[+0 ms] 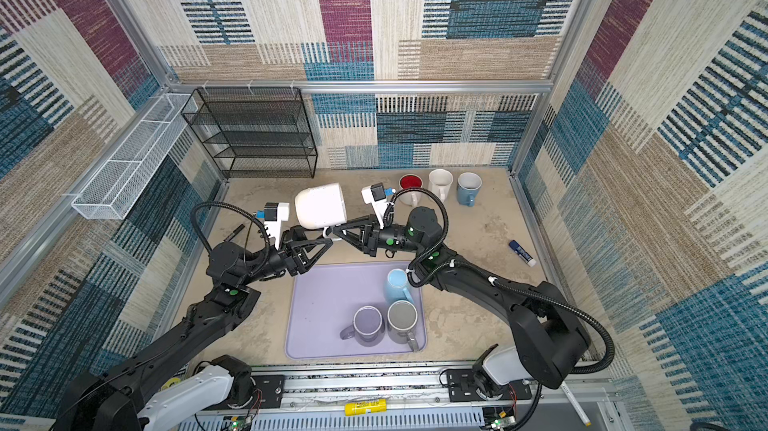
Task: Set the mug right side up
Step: 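Close the right gripper on the mug's rim while the left gripper holds it, then open the left gripper and draw it back while the right gripper carries the mug away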
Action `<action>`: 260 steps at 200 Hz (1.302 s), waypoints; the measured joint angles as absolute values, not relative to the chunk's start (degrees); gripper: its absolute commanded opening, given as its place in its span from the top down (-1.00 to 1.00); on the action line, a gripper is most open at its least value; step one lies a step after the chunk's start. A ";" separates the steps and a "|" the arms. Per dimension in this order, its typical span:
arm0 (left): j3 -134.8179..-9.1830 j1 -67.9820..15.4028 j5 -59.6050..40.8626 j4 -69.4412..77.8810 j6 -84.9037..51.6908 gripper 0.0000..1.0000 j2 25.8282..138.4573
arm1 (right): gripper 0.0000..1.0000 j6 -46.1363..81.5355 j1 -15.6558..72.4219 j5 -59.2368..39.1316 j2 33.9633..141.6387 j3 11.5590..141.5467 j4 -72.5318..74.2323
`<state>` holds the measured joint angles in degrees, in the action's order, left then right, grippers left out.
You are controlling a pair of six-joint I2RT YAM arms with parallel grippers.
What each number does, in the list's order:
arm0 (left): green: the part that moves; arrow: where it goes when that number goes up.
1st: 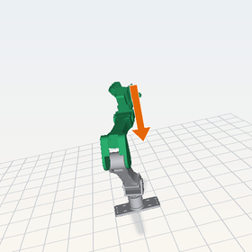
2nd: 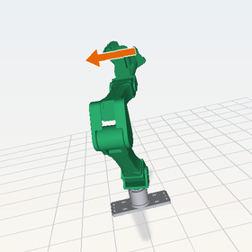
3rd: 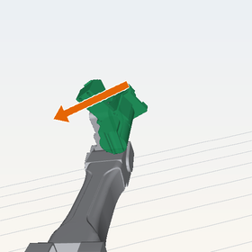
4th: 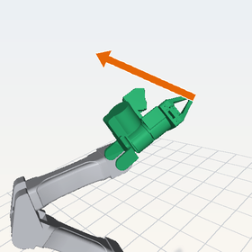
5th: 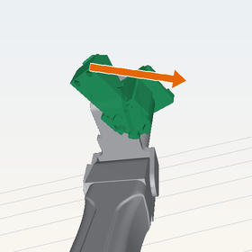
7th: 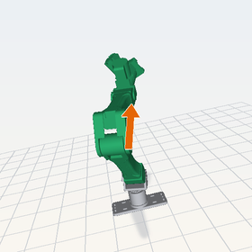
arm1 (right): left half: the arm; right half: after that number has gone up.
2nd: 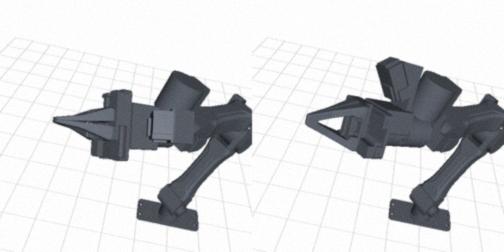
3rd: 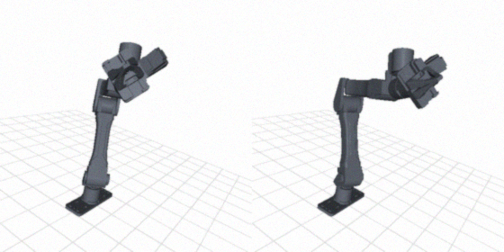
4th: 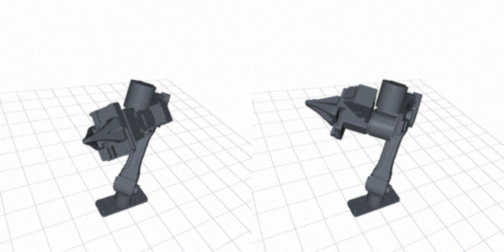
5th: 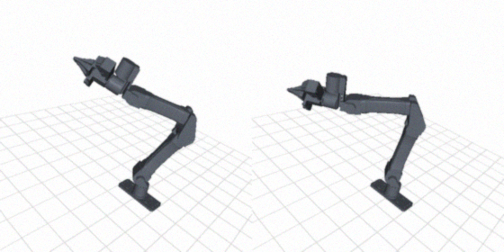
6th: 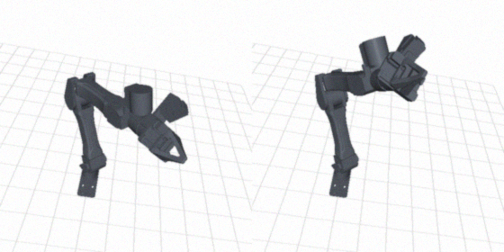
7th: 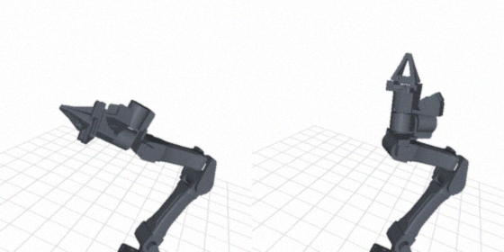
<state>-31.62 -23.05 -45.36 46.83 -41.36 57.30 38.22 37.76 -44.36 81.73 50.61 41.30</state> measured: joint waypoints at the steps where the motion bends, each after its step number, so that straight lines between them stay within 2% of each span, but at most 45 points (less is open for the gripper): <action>1: -31.64 -23.05 -45.34 46.72 -41.30 -0.38 57.25 | 1.00 38.22 37.76 -44.36 81.73 50.61 41.25; 60: -31.79 -23.00 -40.25 36.64 -36.27 -0.41 52.77 | 1.00 36.32 37.76 -42.54 81.30 52.10 36.12; 158: -32.29 -23.00 -34.11 23.31 -31.53 -0.41 47.81 | 1.00 30.83 36.95 -33.82 81.87 57.41 22.28; 260: -33.85 -23.03 -30.39 16.03 -30.06 -0.39 47.59 | 1.00 25.61 29.69 -28.03 87.50 62.70 8.99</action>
<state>-33.85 -23.03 -30.39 16.03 -30.06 47.59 25.61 29.69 -28.03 87.50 62.70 8.99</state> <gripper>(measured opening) 0.697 0.209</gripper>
